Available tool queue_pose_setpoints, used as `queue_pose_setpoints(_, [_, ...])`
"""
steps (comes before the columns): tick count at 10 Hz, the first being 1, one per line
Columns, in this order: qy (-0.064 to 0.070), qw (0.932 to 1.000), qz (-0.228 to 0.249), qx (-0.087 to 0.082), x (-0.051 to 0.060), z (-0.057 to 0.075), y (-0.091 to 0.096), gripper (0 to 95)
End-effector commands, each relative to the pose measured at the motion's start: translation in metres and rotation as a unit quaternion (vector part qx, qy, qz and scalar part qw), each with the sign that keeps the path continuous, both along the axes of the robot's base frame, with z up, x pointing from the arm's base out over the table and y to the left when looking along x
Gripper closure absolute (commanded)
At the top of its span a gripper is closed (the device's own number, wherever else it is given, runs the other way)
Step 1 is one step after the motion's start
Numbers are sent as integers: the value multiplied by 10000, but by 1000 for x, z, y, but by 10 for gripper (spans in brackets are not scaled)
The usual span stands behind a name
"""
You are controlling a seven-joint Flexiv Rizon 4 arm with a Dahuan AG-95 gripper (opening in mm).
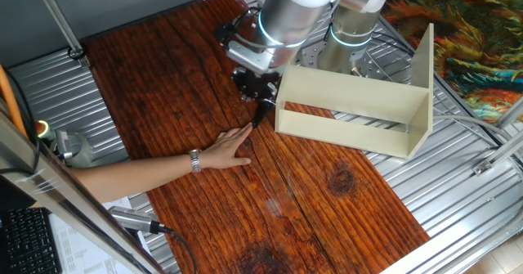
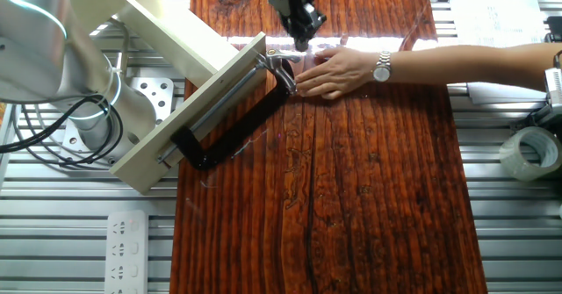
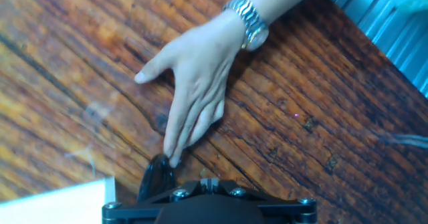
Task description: Turn off the water tap
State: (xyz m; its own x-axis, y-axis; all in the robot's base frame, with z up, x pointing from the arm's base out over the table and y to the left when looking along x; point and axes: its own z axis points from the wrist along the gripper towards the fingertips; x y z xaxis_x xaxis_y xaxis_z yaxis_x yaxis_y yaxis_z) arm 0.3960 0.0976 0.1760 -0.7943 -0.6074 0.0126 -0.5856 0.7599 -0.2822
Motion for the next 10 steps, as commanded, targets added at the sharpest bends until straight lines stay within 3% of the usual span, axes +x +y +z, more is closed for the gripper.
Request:
queue_pose_setpoints(1, [-84,9999,144,12,-11,2,-4,950])
queue_pose_setpoints(3, [-82,9997,170,121,-7,0,1,950])
queue_pose_setpoints(4, [-19,9999,93,96,-6,-1,2,950])
queue_pose_setpoints(6, [15,9998,172,103,-11,3,5,950])
queue_pose_setpoints(8, [23,9984,171,531,-10,6,7,950])
queue_pose_setpoints(10, [-3,9976,183,661,-12,8,9,950])
